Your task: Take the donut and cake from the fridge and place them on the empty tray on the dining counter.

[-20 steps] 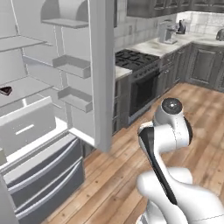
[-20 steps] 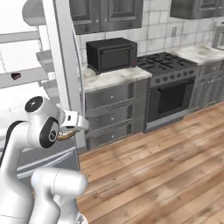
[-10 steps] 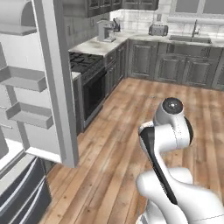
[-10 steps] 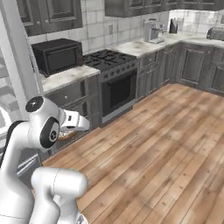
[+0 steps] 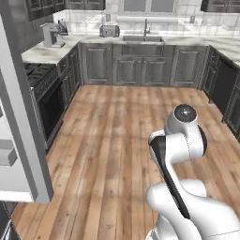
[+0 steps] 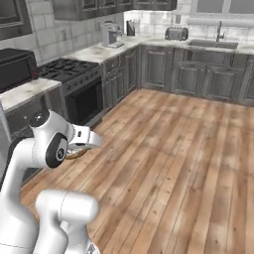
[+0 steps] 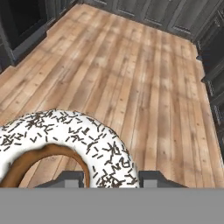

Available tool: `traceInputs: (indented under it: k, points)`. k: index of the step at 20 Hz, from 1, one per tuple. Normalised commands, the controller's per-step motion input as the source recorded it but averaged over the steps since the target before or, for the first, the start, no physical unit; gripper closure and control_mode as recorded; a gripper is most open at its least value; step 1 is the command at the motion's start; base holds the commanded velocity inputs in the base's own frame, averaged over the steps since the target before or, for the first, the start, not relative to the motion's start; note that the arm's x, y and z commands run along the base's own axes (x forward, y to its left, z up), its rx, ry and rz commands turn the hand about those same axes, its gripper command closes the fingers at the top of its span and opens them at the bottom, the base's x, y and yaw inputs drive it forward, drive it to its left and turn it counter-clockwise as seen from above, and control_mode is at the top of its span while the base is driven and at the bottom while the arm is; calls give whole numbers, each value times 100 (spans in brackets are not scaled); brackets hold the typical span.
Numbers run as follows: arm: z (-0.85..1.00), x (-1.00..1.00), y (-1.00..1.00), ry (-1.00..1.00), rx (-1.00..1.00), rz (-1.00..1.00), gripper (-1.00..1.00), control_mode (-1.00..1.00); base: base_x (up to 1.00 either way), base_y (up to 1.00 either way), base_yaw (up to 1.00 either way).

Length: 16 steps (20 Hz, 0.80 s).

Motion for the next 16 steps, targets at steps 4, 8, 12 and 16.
traceInputs:
  k: [4,8,12,16]
  points:
    - [0,0,0,0,0,0,100,100,-2,0,-48]
    - [0,0,0,0,0,0,100,100,0,0,-47]
    - [0,0,0,0,0,0,100,100,0,0,-47]
    - [0,0,0,0,0,0,100,100,0,0,-46]
